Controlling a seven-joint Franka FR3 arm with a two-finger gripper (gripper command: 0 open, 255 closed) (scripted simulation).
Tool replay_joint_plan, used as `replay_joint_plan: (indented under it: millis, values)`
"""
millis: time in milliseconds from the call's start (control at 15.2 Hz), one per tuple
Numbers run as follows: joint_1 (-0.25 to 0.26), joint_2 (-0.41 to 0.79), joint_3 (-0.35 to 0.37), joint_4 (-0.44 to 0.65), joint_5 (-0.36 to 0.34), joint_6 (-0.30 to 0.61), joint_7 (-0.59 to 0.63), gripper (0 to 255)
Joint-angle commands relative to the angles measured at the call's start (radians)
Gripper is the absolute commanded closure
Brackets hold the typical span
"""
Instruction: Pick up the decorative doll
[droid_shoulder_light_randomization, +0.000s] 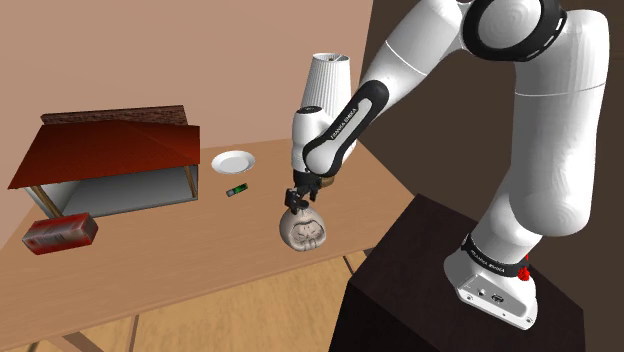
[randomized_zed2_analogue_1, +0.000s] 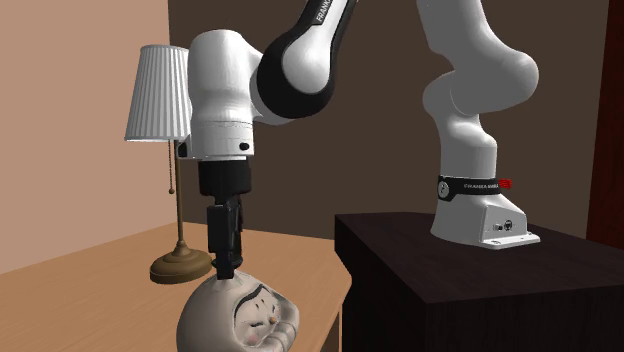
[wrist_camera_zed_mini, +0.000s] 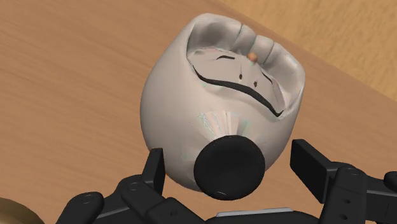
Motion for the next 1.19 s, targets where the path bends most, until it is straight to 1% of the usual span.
replay_joint_plan:
  millis: [0,594,1122]
  values:
    - [0.001,0.005,-0.001,0.001,-0.001,0.004,0.001,255]
    - [0.000,0.005,-0.001,0.002,-0.001,0.004,0.000,255]
    - [-0.010,-0.094,0.013,-0.006,0.019,-0.087,-0.010,255]
